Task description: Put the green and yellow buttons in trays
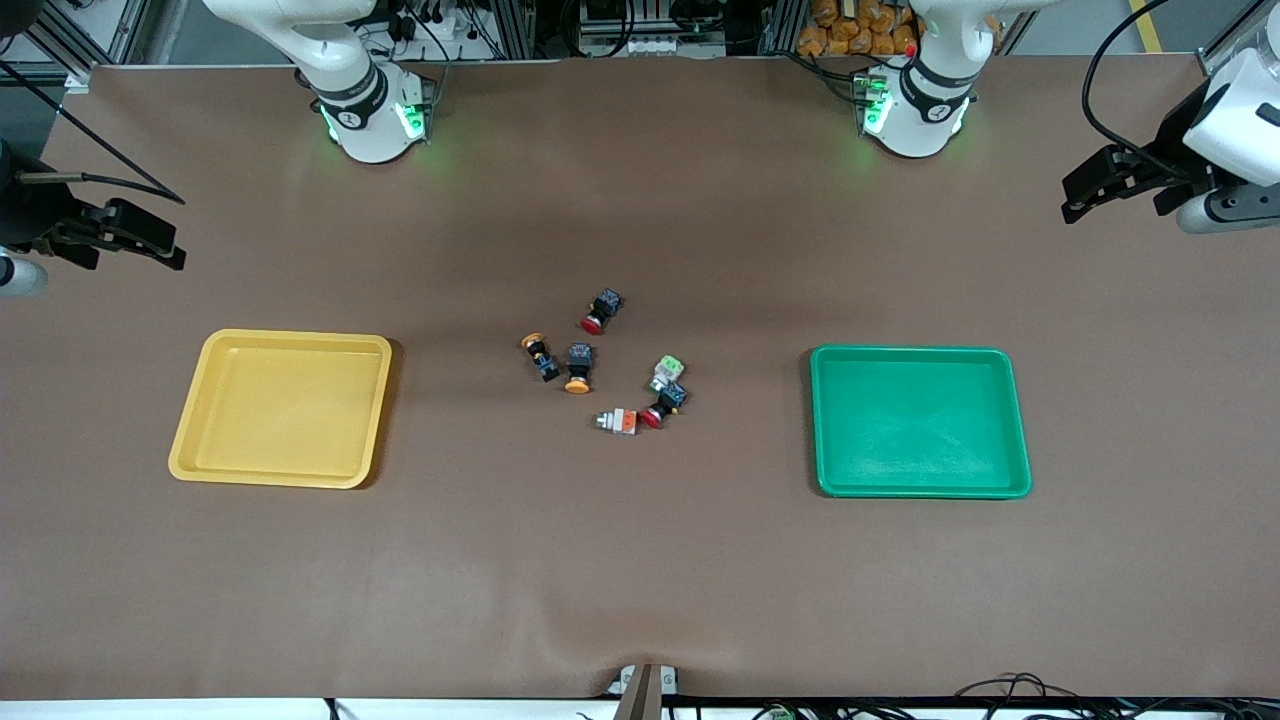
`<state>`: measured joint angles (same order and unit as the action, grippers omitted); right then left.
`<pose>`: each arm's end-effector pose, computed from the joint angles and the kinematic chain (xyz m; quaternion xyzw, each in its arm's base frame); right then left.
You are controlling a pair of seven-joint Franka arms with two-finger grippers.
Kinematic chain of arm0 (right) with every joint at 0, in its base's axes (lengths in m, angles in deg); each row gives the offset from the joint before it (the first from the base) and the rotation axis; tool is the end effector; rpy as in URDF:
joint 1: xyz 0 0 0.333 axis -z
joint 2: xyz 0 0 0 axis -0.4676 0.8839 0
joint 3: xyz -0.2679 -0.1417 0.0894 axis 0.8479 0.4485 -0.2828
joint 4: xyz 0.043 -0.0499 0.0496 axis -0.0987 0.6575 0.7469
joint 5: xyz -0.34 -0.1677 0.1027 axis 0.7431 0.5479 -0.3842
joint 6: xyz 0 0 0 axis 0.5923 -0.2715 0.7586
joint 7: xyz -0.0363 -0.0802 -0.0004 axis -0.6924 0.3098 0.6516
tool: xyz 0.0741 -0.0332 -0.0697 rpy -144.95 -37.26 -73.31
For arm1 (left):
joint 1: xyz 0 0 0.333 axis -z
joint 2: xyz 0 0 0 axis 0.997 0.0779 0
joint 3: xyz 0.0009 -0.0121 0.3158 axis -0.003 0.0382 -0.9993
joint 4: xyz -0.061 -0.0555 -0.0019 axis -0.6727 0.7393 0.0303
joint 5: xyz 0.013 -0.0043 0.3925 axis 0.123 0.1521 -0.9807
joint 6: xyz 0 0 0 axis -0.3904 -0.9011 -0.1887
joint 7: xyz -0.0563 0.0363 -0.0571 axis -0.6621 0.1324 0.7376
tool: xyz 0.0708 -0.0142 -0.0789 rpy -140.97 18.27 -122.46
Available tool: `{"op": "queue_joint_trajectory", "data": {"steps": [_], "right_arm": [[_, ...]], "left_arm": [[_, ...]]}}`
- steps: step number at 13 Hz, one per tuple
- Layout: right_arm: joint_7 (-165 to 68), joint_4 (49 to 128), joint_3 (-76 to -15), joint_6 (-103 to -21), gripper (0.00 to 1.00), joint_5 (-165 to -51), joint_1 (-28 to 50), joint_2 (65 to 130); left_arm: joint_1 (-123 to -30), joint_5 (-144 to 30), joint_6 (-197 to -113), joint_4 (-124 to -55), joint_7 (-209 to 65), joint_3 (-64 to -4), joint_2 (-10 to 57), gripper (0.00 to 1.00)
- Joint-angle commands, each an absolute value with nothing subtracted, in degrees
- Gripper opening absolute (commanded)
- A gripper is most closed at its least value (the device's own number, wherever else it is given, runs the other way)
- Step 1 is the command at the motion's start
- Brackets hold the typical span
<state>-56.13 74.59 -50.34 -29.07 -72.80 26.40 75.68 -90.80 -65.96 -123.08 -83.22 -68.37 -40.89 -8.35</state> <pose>0.5527 0.0108 0.6362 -0.9990 0.0172 0.0378 0.0163 0.5084 -0.0595 0.6482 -0.9991 -0.0370 0.0175 0.0141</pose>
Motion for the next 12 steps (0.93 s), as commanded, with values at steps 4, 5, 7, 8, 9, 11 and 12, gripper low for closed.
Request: {"op": "queue_joint_trajectory", "data": {"steps": [4,5,7,8,9,11,12], "right_arm": [[-55.66,74.17,-50.35,-27.99,1.0,-73.39,26.74,75.33],[-55.66,74.25,-50.35,-28.08,1.0,-73.39,26.74,75.33],[-55.66,74.61,-50.35,-28.26,1.0,-73.39,26.65,75.33],[-55.66,74.61,-50.27,-28.52,1.0,-73.39,26.65,75.33],[-55.66,74.78,-50.27,-28.7,1.0,-73.39,26.65,75.42],[-55.75,74.78,-50.27,-28.87,1.0,-73.48,26.56,75.5],[-56.01,75.3,-50.27,-29.05,1.0,-73.48,26.39,75.5]], "left_arm": [[-91.42,-68.3,-122.69,-83.02,-69.94,-40.41,-8.79,1.0],[-91.51,-68.56,-122.69,-82.93,-70.03,-40.76,-8.7,1.0],[-91.51,-68.83,-122.69,-83.1,-72.13,-41.11,-8.61,1.0],[-91.42,-69.79,-122.69,-83.36,-72.49,-41.03,-8.61,1.0],[-91.34,-70.06,-122.69,-83.54,-72.49,-40.94,-8.61,1.0],[-91.42,-70.06,-122.69,-83.63,-72.49,-40.85,-8.53,1.0],[-91.42,-70.06,-122.69,-83.63,-72.49,-40.85,-8.53,1.0]]}}
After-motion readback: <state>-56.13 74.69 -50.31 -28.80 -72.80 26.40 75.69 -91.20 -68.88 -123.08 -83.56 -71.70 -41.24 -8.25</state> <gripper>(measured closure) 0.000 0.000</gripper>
